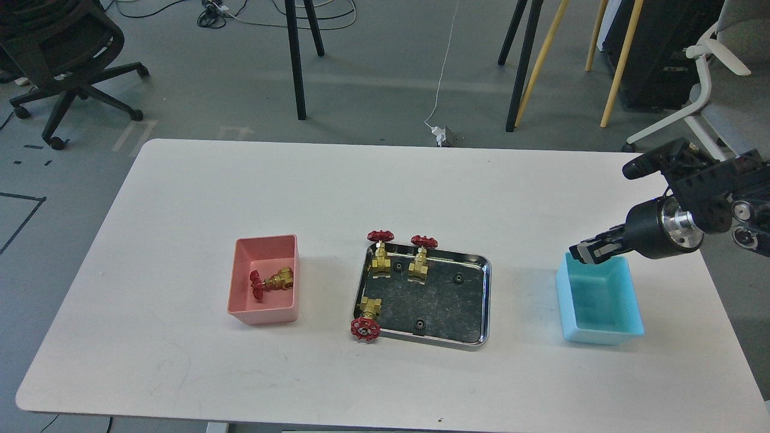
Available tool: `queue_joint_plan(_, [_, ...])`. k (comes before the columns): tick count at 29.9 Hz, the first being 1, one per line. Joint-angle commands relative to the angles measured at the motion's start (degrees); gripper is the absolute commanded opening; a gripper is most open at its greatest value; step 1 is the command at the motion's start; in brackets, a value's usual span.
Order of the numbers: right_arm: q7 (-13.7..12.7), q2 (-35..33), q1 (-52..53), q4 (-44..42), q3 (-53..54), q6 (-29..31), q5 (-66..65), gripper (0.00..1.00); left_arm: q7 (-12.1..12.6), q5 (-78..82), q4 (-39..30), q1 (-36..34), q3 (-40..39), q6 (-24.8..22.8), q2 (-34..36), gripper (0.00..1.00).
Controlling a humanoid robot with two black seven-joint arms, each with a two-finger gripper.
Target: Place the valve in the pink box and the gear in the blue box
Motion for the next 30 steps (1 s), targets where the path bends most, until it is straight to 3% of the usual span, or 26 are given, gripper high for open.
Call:
queue_joint_plan(1, [0.0,-1.53,-3.05,-0.02,0.58,-0.01,-1.35,0.1,0.05,0.04,0.0,-0.49,-0.03,0.08,-0.51,0.98])
queue_joint_plan(8, [-0.09,-1.71,-7.01,-3.18,1.81,-0.01,-4.0,0.15,0.23,0.04,-0.09,-1.37,0.06,0.17,-0.59,0.98])
queue_joint_plan(10, [-0.17,-1.45,-7.63,-4.32,2.25,-0.01,-4.0,0.24,0.23,0.04,-0.09,-1.37,0.06,0.17,-0.51,0.98])
queue_joint_plan(14, [-0.26,-0.13,-9.82,-4.59,5.41,-0.01,-3.91,0.56,0.23,0.04,0.0,-1.29,0.14,0.17,-0.68,0.98])
queue_joint_plan(16, [-0.35,0.05,-10.53,-4.59,6.82,-0.01,-3.91,0.64,0.23,0.12,0.0,-1.2,0.23,0.17,-0.68,0.98])
queue_joint_plan(25, [-0.26,-0.04,-10.53,-4.06,17.36,-0.01,0.04,0.71,0.49,0.56,-0.44,-0.76,0.32,0.08,-1.21,0.98])
queue_joint_plan(30, [-0.7,0.14,-10.53,-6.6,31.14,-0.01,8.73,0.73,0.93,3.81,-1.49,-0.67,1.19,0.25,-2.43,0.98])
